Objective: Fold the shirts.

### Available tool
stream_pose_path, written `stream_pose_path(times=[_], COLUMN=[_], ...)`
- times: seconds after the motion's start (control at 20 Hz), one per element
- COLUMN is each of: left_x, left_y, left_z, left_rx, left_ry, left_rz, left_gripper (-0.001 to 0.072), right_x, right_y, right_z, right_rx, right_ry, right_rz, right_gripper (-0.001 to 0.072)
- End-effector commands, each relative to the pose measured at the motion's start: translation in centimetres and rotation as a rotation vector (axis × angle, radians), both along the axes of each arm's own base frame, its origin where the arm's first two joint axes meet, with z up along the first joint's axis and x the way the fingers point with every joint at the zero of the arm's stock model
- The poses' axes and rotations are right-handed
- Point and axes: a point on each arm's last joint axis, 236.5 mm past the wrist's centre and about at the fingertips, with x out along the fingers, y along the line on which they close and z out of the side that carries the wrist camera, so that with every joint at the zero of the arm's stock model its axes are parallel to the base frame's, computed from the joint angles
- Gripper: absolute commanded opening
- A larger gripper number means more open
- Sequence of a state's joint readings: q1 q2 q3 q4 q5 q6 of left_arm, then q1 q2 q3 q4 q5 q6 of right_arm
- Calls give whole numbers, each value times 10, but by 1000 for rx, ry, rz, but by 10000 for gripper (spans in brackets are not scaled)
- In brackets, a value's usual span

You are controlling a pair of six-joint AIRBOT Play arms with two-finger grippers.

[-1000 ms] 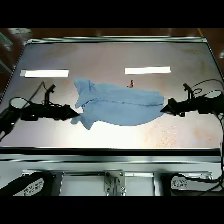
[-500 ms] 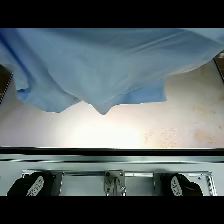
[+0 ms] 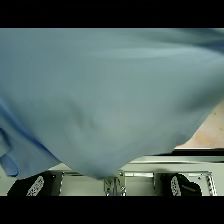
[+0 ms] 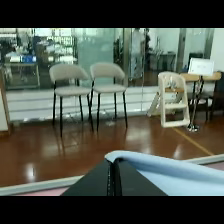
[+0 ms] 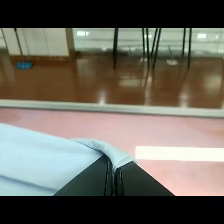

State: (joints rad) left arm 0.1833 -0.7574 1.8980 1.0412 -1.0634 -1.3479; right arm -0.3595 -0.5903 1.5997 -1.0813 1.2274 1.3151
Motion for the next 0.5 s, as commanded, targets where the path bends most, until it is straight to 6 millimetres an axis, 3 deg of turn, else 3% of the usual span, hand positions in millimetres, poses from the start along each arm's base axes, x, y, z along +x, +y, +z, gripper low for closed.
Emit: stream_pose_path(times=[0.0, 0.2, 0.35, 0.45], left_x=[49, 127, 186, 218], left_y=[25, 40, 44, 36], left_z=[-62, -153, -245, -301], left_rx=[37, -1, -58, -125], left_ry=[212, 465, 697, 831], left_rz=[73, 64, 28, -25], left_gripper=[36, 36, 36, 36], right_x=[26, 89, 140, 172], right_y=[-17, -40, -71, -82], right_z=[-84, -188, -274, -317], right_rx=[72, 214, 270, 315], right_ry=[367, 695, 859, 912], right_rz=[-9, -7, -65, -81], right_gripper=[59, 59, 59, 59])
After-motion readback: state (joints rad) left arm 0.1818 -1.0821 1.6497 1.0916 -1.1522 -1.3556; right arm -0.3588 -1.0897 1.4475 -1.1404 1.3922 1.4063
